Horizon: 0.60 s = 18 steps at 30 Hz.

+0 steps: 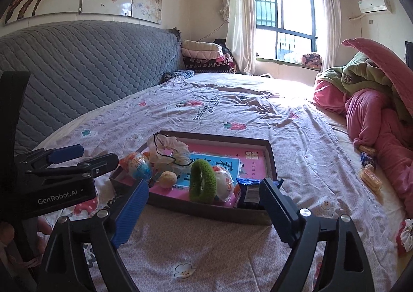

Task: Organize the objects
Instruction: 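Withdraw both open tools back from the tray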

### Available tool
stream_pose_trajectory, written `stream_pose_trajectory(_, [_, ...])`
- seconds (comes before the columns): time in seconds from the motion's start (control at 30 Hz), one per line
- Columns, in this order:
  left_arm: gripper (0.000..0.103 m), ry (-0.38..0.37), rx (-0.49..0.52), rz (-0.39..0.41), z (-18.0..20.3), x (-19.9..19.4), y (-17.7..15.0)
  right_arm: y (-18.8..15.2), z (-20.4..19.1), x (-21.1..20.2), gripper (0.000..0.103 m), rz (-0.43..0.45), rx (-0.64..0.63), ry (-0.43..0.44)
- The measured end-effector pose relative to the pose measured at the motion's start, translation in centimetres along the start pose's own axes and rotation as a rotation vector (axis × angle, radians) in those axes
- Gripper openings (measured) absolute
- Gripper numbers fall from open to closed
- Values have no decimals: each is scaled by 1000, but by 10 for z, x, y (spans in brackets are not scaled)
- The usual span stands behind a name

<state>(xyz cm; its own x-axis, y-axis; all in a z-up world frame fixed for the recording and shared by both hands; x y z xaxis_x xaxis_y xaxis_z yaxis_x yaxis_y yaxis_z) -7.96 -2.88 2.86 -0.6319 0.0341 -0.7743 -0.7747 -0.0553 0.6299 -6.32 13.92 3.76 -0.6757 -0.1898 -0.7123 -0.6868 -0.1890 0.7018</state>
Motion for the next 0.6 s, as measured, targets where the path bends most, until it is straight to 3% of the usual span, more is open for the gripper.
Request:
stream_pose_trajectory(0.23, [78,35,34,-35,8,8,-23,-19,0,8,89,-61,22,-23])
stream_pose_trajectory(0.6, [78,33,5,-48,2,20,-34,-37,3,23,89,-123,40,-25])
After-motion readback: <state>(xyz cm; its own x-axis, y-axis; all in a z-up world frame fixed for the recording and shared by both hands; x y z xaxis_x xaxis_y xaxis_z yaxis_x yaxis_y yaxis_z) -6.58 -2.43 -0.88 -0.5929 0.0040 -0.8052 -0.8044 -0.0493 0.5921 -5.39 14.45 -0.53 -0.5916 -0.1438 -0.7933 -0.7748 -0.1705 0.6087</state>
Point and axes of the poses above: each gripper's, at about its wrist camera, not at the fingertips, and x roughly the way its jaws point, z to its right, y to its top, the point moved 3 cm from there along x, roughly the way its jaws point, and after that the axes turned 15 degrees about -z, right-handed, at the moved point
